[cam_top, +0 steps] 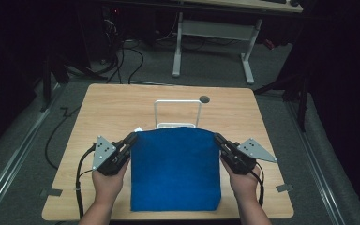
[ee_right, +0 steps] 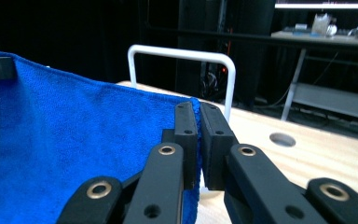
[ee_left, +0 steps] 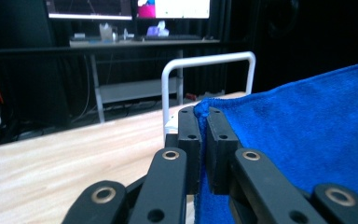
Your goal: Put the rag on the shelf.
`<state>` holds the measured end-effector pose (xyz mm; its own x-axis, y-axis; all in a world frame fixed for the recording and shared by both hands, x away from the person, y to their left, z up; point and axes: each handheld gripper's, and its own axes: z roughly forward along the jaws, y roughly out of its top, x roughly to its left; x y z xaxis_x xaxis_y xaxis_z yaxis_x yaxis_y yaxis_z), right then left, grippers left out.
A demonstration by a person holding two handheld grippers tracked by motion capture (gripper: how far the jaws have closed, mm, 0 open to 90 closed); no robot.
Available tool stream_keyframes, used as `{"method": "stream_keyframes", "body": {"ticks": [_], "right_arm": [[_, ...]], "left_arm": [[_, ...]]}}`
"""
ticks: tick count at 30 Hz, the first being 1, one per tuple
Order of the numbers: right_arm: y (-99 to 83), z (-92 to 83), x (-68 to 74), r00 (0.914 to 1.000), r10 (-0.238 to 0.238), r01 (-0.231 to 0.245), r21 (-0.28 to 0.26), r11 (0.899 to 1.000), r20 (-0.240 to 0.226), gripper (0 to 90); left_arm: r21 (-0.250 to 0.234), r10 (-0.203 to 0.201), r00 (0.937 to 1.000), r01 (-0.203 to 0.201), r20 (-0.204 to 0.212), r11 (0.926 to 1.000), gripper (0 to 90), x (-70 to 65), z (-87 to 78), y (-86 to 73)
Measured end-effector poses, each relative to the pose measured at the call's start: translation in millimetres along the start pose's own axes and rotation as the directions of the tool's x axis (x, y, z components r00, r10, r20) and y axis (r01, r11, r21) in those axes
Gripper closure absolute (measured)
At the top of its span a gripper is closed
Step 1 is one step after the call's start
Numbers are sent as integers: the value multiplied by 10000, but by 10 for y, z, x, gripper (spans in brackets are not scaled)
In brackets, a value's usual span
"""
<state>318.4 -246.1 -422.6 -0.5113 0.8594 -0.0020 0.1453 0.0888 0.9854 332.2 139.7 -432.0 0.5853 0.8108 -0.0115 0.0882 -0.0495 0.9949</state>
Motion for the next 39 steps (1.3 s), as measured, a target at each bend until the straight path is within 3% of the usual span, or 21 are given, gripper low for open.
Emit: {"method": "stream_keyframes", "body": {"ticks": [15,21,27,32,39], "right_arm": [[315,-291,107,9992,-384,373,-1357,9901,-57,868],[447,-422,151,9977,-671,656,-1896,9797,-16,868],[556,-562,157,9972,-747,721,-2417,9677,-17,868],[565,-578,154,9970,-778,756,-2451,9666,8,869],[663,-455,68,9964,-809,845,-2462,9655,245,870]], "left_arm": [[-1153,286,9996,-276,73,9929,864,-77,-275,334],[-1546,439,9989,-405,189,9871,865,-126,-397,478],[-1808,908,9958,-880,73,9796,867,-199,-497,592],[-1775,912,9958,-878,111,9802,872,-193,-472,616],[-1496,583,9981,-545,210,9872,877,18,-198,713]]}}
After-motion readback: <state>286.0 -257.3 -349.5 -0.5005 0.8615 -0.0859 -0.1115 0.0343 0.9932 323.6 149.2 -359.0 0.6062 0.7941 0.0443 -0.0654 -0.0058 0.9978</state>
